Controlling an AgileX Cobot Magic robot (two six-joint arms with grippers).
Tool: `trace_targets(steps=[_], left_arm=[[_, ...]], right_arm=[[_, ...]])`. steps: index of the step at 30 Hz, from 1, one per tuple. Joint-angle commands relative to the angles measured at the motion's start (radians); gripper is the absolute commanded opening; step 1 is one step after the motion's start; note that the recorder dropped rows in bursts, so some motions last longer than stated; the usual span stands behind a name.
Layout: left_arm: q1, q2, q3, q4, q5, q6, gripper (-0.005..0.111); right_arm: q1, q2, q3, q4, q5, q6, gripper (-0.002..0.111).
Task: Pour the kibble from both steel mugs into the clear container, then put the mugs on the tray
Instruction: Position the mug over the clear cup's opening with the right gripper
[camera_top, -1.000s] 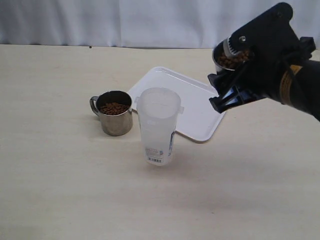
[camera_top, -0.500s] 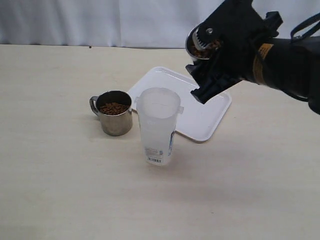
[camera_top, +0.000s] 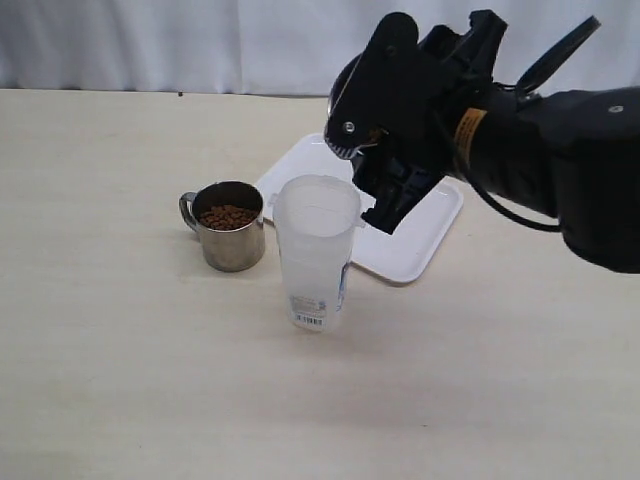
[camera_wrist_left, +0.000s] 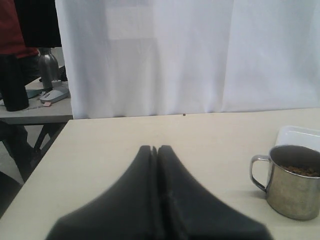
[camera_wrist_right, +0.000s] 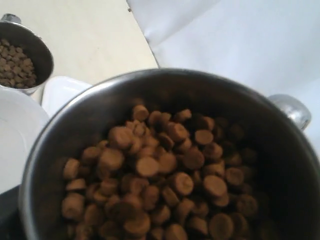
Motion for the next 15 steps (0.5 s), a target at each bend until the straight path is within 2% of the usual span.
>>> trace_targets(steps=[1, 7, 15], left_arm=[[-0.008, -0.002, 0.003, -0.002, -0.013, -0.001, 0.0], [-0.008, -0.002, 0.003, -0.002, -0.013, -0.001, 0.0], [-0.008, -0.002, 0.003, -0.002, -0.013, -0.001, 0.0]], right_arm=[[0.006, 0.002, -0.012, -0.05, 0.043, -0.009, 0.005], [0.006, 0.067, -0.047, -0.047, 0.047, -0.005, 0.005], [0.006, 0.098, -0.059, -0.049, 0.047, -0.094, 0.005]])
